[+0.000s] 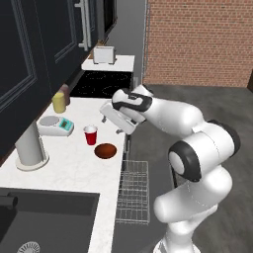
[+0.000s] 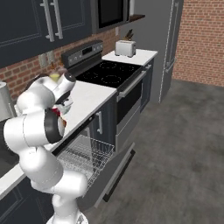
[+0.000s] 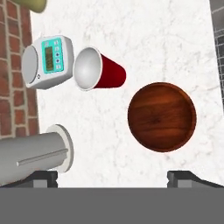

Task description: Pick up the cup and bowl from the counter, place them in the dishwasher, and close the dishwasher door.

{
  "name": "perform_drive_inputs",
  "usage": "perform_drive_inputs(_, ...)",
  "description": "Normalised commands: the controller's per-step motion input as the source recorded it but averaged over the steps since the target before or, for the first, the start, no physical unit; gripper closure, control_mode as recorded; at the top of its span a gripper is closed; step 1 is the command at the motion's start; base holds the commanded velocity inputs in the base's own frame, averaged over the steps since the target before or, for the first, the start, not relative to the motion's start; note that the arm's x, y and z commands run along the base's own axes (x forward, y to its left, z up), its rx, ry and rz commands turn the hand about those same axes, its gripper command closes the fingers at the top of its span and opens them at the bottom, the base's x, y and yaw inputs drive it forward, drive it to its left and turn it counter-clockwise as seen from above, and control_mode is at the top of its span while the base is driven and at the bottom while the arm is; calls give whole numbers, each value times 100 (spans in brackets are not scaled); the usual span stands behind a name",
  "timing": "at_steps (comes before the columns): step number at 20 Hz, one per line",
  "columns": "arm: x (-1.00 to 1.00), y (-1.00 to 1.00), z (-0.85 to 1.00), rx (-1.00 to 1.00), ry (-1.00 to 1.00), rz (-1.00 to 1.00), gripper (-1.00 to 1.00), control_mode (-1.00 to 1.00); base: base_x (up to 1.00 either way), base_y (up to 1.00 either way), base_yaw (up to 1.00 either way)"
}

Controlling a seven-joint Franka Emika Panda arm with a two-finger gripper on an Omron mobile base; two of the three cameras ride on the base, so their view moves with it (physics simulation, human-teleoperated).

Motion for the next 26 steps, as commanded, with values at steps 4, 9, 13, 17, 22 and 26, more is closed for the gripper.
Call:
perform_drive_inputs(4, 40, 0, -27, 0, 0, 0, -100, -100, 0, 0, 0)
perform_drive_inputs(9, 30, 8, -31, -1, 0, 0, -100, -100, 0, 0, 0)
perform_drive_inputs(13, 14, 27, -18, -4, 0, 0, -100, -100, 0, 0, 0)
perform_drive_inputs(17, 19, 23, -10, -3, 0, 0, -100, -100, 0, 0, 0)
perform_drive_inputs(22, 18, 8, -11, 0, 1, 0, -100, -100, 0, 0, 0)
perform_drive_inputs(26, 25, 13, -15, -1, 0, -1, -100, -100, 0, 0, 0)
